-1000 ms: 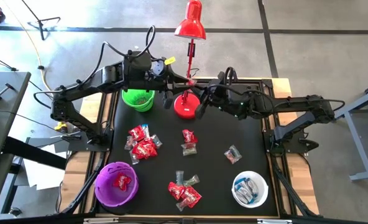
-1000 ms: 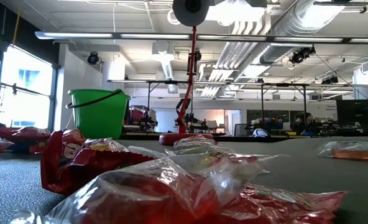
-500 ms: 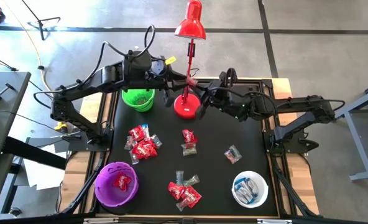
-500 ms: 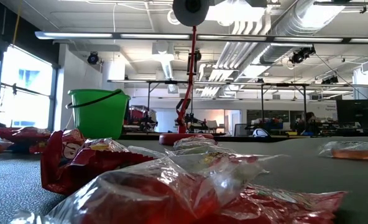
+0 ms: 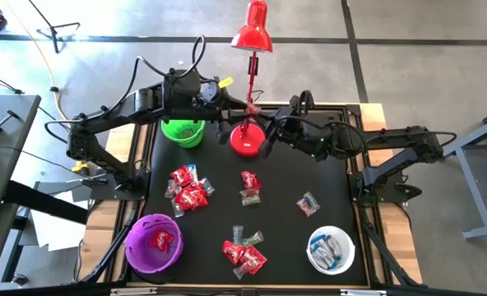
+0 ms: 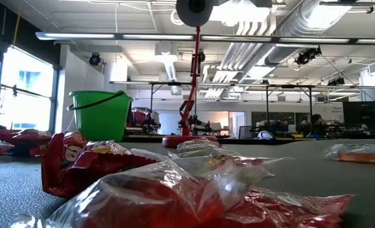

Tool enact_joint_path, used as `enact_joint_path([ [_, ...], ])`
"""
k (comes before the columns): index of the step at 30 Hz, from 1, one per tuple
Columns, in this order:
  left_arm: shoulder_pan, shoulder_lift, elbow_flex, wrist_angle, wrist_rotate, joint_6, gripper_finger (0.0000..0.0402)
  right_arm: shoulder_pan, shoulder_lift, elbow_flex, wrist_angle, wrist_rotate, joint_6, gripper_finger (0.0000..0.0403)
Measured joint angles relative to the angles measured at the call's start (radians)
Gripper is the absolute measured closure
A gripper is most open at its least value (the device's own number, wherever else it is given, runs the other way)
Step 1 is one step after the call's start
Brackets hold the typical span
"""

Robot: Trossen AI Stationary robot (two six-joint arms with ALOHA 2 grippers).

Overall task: Sort candy
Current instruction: Put the red gummy into the green bucket

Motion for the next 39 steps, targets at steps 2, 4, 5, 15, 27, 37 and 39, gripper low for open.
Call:
enact_joint_path([
  [2, -0.009, 0.005, 0.000, 0.012, 0.000, 0.001, 0.0280, 0.000, 0.000, 0.000, 0.001, 0.000, 0.000, 0.0394],
  [4, -0.016, 0.010, 0.000, 0.019, -0.004, 0.001, 0.0280, 0.000, 0.000, 0.000, 0.003, 0.001, 0.000, 0.0394],
  [5, -0.017, 0.010, 0.000, 0.022, -0.004, 0.003, 0.0280, 0.000, 0.000, 0.000, 0.005, 0.001, 0.000, 0.0394],
  [15, -0.023, 0.017, 0.001, 0.033, -0.005, 0.010, 0.0302, 0.001, -0.001, 0.000, 0.011, 0.002, 0.027, 0.0394],
  [27, -0.023, 0.017, 0.001, 0.032, -0.005, 0.030, 0.0394, 0.001, -0.001, 0.000, 0.008, 0.001, 0.039, 0.0394],
  [37, -0.025, 0.020, 0.001, -0.013, -0.013, 0.030, 0.0401, 0.000, 0.000, 0.000, -0.061, -0.006, 0.069, 0.0338],
  [39, -0.026, 0.020, 0.001, -0.022, -0.016, 0.030, 0.0401, -0.001, 0.001, 0.000, -0.071, -0.004, 0.069, 0.0314],
])
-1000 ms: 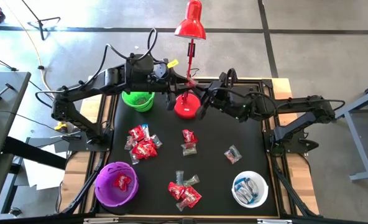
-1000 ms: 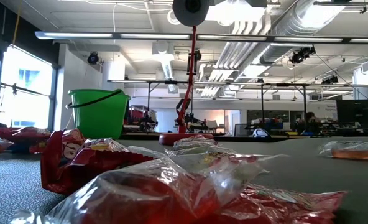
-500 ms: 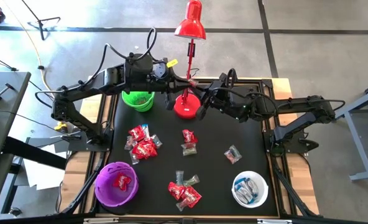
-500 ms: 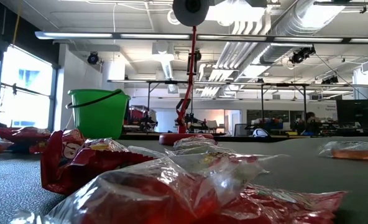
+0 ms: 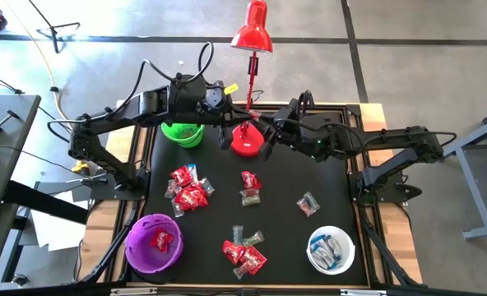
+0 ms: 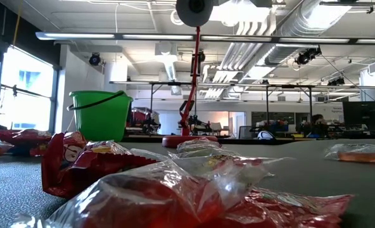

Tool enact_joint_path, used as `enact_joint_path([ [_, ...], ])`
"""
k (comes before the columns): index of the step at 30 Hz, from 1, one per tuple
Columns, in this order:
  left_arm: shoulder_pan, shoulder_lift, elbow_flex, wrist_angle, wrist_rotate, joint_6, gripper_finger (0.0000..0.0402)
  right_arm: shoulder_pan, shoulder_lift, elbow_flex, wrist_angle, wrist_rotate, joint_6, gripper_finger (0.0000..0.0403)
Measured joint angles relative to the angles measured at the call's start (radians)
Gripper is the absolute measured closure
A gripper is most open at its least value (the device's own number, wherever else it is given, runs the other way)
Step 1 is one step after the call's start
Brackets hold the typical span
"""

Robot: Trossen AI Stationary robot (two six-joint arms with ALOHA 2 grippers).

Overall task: Sort candy
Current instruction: Put the red gummy into the green bucket

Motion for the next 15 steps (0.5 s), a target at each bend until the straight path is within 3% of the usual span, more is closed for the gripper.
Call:
enact_joint_path([
  [7, 0.001, 0.000, 0.000, -0.007, -0.010, 0.014, 0.0400, -0.002, -0.003, 0.000, -0.038, 0.007, 0.000, 0.0253],
  [15, 0.008, -0.022, 0.000, -0.048, -0.044, 0.028, 0.0401, -0.002, -0.007, 0.000, -0.129, 0.108, 0.000, 0.0230],
])
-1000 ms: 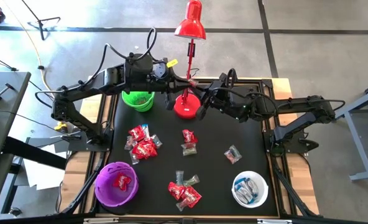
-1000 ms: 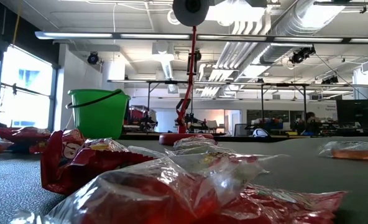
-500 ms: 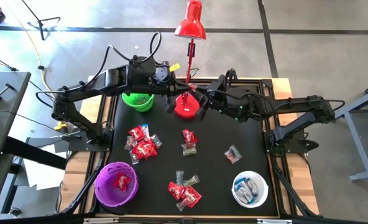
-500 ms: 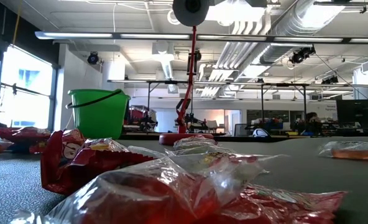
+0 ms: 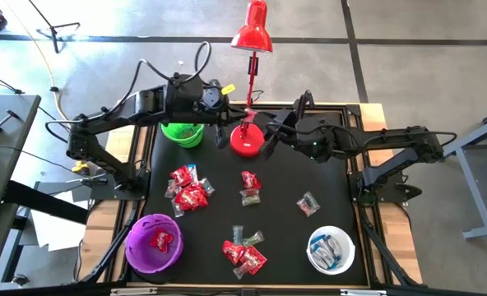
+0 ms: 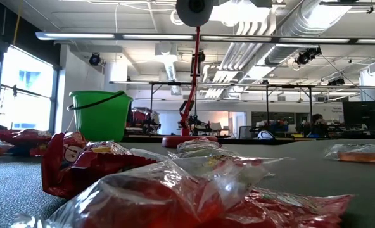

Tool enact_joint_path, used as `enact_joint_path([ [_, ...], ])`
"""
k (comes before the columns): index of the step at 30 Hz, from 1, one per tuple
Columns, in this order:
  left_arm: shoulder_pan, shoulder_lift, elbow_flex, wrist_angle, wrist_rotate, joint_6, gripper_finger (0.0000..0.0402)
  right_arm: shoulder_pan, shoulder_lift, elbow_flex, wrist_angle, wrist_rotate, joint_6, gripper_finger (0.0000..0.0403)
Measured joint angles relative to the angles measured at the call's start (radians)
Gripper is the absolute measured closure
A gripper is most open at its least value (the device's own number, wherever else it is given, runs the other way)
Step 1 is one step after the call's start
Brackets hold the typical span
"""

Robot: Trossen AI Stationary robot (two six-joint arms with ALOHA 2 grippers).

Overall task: Sort candy
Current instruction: Put the red gummy into the green bucket

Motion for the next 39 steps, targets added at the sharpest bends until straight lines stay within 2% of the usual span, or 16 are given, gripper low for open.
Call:
enact_joint_path([
  [3, 0.011, -0.033, 0.000, -0.061, -0.046, 0.007, 0.0401, 0.000, -0.015, 0.000, -0.054, 0.016, 0.048, 0.0229],
  [9, 0.040, -0.121, 0.000, -0.235, -0.171, 0.001, 0.0401, 0.000, -0.044, 0.001, -0.222, 0.015, 0.259, 0.0229],
  [15, 0.086, -0.210, 0.000, -0.476, -0.302, -0.059, 0.0401, 0.000, -0.051, 0.000, -0.441, 0.011, 0.456, 0.0229],
  [18, 0.119, -0.244, 0.000, -0.595, -0.334, -0.100, 0.0401, 0.000, -0.051, 0.000, -0.538, 0.008, 0.565, 0.0229],
  [23, 0.169, -0.276, 0.001, -0.723, -0.333, -0.118, 0.0401, 0.000, -0.051, 0.000, -0.614, 0.002, 0.698, 0.0229],
  [28, 0.211, -0.280, 0.001, -0.810, -0.314, -0.100, 0.0401, 0.000, -0.051, 0.000, -0.619, -0.072, 0.752, 0.0229],
  [36, 0.279, -0.281, 0.001, -0.807, -0.285, 0.023, 0.0401, 0.000, -0.048, 0.000, -0.625, -0.097, 0.823, 0.0229],
  [39, 0.327, -0.281, 0.001, -0.791, -0.211, 0.063, 0.0401, 0.000, -0.048, 0.000, -0.625, -0.096, 0.830, 0.0229],
])
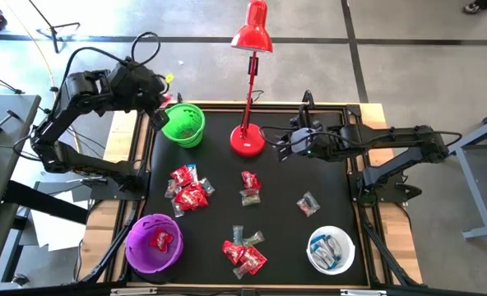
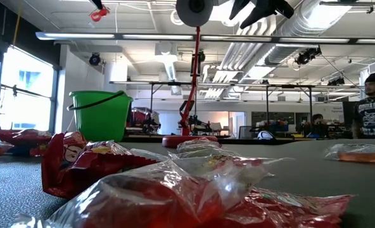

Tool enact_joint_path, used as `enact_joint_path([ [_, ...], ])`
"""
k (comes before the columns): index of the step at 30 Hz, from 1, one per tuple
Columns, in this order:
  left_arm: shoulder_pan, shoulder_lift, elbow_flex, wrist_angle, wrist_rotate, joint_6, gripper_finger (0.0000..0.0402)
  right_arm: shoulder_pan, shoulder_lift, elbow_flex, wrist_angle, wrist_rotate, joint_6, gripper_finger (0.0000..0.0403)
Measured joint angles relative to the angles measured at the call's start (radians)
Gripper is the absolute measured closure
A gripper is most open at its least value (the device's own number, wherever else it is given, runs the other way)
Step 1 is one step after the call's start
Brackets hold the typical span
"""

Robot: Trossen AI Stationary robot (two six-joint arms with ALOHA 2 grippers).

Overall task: Sort candy
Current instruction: Put the red gummy into the green bucket, then put the blue gummy into the green bucket

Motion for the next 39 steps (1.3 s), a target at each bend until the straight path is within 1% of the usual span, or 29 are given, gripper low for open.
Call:
enact_joint_path([
  [3, 0.053, 0.000, 0.000, 0.008, 0.088, 0.027, 0.0401, 0.000, 0.000, 0.000, -0.001, 0.000, 0.000, 0.0229],
  [5, 0.078, -0.003, -0.028, 0.031, 0.132, 0.053, 0.0401, 0.000, 0.000, 0.000, -0.001, 0.011, 0.000, 0.0229],
  [7, 0.099, -0.006, -0.083, 0.052, 0.172, 0.060, 0.0401, 0.000, 0.000, 0.000, -0.002, 0.021, 0.000, 0.0229],
  [15, 0.192, -0.017, -0.339, 0.164, 0.269, 0.104, 0.0401, -0.007, 0.000, 0.000, -0.011, 0.022, -0.001, 0.0229],
  [20, 0.254, -0.018, -0.440, 0.240, 0.307, 0.118, 0.0401, -0.008, 0.000, 0.000, -0.035, 0.010, -0.001, 0.0229],
  [24, 0.302, -0.020, -0.480, 0.262, 0.332, 0.181, 0.0401, -0.008, 0.001, 0.000, -0.054, -0.014, 0.000, 0.0229],
  [29, 0.332, -0.018, -0.509, 0.343, 0.332, 0.172, 0.0395, -0.008, 0.001, 0.000, -0.054, -0.025, -0.001, 0.0229],
  [32, 0.339, -0.018, -0.509, 0.372, 0.332, 0.185, 0.0382, -0.008, 0.001, 0.000, -0.054, -0.026, -0.001, 0.0229],
  [39, 0.339, -0.018, -0.509, 0.370, 0.327, 0.195, 0.0344, -0.008, 0.001, 0.000, -0.055, -0.059, -0.008, 0.0229],
])
